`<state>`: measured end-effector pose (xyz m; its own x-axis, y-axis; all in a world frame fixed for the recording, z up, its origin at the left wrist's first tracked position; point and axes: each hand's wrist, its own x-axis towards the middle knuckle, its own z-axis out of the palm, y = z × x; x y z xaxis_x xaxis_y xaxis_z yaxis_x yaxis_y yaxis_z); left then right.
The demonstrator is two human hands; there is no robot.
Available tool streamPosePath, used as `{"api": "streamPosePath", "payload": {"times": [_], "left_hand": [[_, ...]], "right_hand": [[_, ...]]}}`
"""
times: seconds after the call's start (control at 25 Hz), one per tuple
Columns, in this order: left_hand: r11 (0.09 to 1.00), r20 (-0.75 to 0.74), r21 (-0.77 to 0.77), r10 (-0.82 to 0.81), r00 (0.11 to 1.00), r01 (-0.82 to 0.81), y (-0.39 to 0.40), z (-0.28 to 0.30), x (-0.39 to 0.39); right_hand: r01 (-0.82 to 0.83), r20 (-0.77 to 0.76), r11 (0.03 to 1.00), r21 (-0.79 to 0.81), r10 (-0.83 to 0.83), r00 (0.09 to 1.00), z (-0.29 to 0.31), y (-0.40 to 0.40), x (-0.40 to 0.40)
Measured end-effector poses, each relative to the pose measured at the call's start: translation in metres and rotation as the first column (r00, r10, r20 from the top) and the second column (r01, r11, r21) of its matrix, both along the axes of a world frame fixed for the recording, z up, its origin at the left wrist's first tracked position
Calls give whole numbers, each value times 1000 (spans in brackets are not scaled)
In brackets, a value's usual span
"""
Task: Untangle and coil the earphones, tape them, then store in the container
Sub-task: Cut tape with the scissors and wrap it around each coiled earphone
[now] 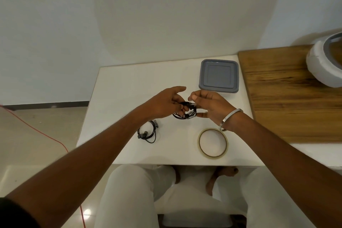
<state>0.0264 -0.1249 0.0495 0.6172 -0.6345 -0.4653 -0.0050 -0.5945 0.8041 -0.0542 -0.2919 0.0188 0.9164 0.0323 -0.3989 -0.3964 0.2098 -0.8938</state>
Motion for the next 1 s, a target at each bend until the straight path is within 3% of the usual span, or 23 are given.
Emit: {"api": "streamPosePath", "payload": {"times": [0.2,0.32,1.0], "left_hand": [[999,47,23,-25,999,24,-1,-3,-1],[1000,49,15,-24,999,23,-2,-2,-1],[1000,33,-12,2,999,-2,-7,3,-5]], "right_hand": [[-69,65,983,-169,81,995,0,7,2],[-26,114,964,-266,58,992,0,13,2],[144,176,912,-385,-80,981,-5,14,7]]}}
